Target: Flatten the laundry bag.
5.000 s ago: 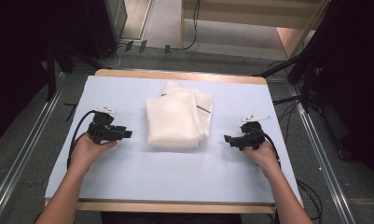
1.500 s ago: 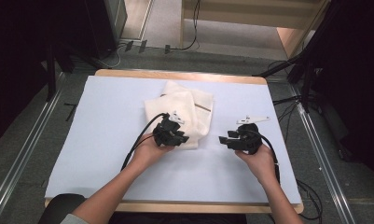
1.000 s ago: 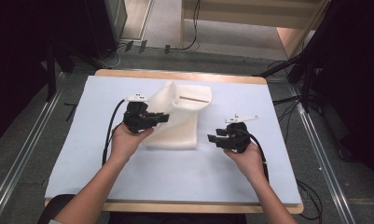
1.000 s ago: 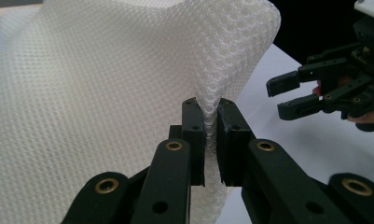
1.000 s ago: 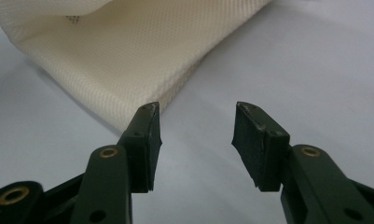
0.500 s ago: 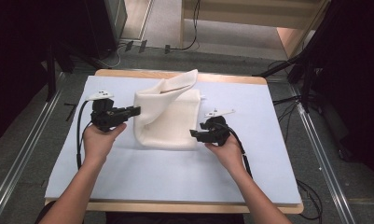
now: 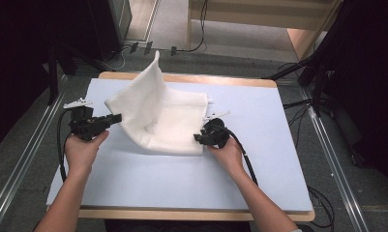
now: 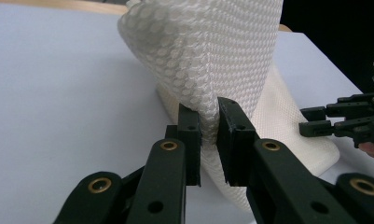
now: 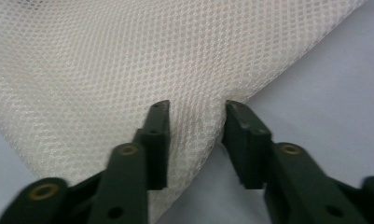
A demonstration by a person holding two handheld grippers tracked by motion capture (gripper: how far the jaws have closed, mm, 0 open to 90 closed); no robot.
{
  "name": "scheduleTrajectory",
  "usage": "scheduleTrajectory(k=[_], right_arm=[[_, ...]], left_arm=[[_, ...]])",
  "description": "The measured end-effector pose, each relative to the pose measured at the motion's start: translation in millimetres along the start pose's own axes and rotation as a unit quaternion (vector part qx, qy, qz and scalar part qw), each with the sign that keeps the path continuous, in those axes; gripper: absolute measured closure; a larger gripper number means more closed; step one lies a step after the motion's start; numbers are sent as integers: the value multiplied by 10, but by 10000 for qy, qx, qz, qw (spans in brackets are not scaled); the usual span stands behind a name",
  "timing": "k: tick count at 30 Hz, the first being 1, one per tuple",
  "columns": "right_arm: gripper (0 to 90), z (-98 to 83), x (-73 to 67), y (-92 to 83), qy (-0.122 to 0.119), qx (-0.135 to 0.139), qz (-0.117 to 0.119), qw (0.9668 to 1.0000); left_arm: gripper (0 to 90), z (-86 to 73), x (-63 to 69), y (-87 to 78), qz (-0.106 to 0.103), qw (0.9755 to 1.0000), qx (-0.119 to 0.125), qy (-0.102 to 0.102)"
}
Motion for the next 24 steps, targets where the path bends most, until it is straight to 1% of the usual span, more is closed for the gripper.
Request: scheduleTrajectory(k=[1,2,3,4,5,6,8,9,10,12,13,15,16,17,20,22,24], right_arm=[[772,3,-2,-3,24,8,44,10000],[772,3,-2,-3,24,8,44,10000],[835,20,8,-22,106,28,135,9998],[843,25,13,-40,95,35,165,9998],[844,28,22,-60,76,27,175,9998],[844,35,46,-103,65,35,139,9999],[844,39,101,-200,18,65,32,10000],[844,34,134,-249,-3,92,25,10000],[845,21,164,-298,29,88,24,10000],[844,-10,215,-380,76,76,22,9999],[843,-42,245,-430,87,59,11,9999],[839,-103,285,-502,41,32,-18,10000],[839,-103,285,-502,41,32,-18,10000],[834,-166,302,-579,26,23,0,10000],[830,-253,317,-699,54,37,-27,10000],[825,-314,321,-753,43,14,2,10000],[820,-376,329,-789,68,-31,0,10000]], left_arm=[[803,-4,-21,-4,27,10000,-11,-7],[790,-4,-21,-4,27,10000,-11,-7],[787,-10,-43,-3,77,10000,-34,-16],[784,-13,-46,2,77,10000,-45,-23],[774,-13,-46,2,77,10000,-45,-23],[765,-22,-47,16,52,9999,-87,-31],[732,-34,-43,40,72,9999,-142,-16],[726,-40,-37,52,78,9998,-167,7],[714,-45,-33,64,81,9998,-199,26],[671,-50,-27,74,70,9997,-228,3],[659,-65,-11,108,22,9995,-310,-16],[633,-84,6,134,-3,9992,-403,6],[615,-84,6,134,-3,9992,-403,6],[582,-105,24,165,-68,9985,-537,-1],[515,-114,41,175,-164,9979,-629,1],[481,-119,62,168,-238,9973,-695,-5],[464,-127,83,153,-282,9968,-738,75]])
Point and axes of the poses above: each handheld gripper's, and its own axes: y roughly forward along the jaws, z roughly out of its top, x roughly to its right, the point moved 8 cm from there along y, roughly forward along the jaws, and after that the axes turned 6 degrees about -y, right-handed, at the moved point
